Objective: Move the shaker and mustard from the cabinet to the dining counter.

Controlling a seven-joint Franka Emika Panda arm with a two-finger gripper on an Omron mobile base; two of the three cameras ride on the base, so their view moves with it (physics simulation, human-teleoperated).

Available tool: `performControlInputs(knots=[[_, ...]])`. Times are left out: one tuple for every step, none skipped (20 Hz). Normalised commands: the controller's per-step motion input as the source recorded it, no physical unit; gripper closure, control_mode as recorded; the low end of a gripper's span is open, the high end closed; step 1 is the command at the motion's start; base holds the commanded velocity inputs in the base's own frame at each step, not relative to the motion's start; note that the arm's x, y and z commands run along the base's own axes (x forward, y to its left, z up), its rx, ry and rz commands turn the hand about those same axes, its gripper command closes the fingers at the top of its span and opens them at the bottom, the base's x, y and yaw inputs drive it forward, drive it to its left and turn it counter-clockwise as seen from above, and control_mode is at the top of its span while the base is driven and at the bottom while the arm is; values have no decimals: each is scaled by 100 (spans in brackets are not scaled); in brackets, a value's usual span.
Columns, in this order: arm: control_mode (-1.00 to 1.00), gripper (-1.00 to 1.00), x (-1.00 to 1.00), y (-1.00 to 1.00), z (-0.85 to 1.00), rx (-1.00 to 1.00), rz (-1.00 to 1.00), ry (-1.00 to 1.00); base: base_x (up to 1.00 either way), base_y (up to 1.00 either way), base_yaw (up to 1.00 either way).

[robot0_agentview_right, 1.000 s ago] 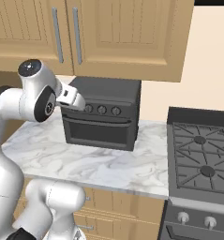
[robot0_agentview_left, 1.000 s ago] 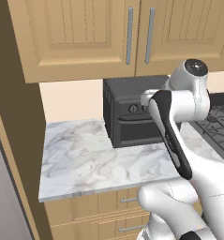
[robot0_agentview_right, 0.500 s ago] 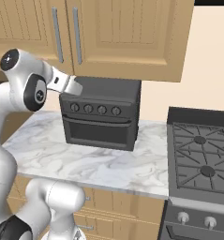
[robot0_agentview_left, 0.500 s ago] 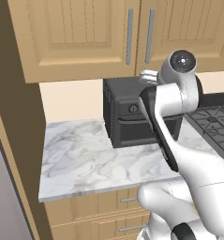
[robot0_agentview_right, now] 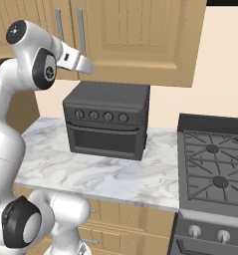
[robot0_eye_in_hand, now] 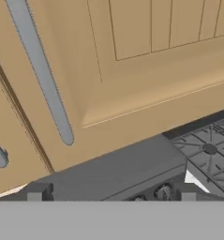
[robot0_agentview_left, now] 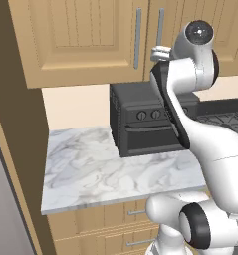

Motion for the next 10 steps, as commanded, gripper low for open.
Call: performControlInputs(knots=[[-100,-100,35,0,22,0,5,-7,0,0,0],[-100,-100,33,0,22,0,5,-10,0,0,0],[-100,-100,39,0,20,0,7,-11,0,0,0],[-100,-100,43,0,15,1,9,-11,0,0,0],[-100,-100,43,0,16,1,10,-11,0,0,0],[-100,-100,44,0,18,1,11,-9,0,0,0],[-100,-100,48,0,17,2,11,-7,0,0,0],[-100,-100,51,0,15,2,12,-5,0,0,0],[-100,-100,55,0,14,2,13,-5,0,0,0],[-100,-100,56,0,10,1,14,-5,0,0,0]])
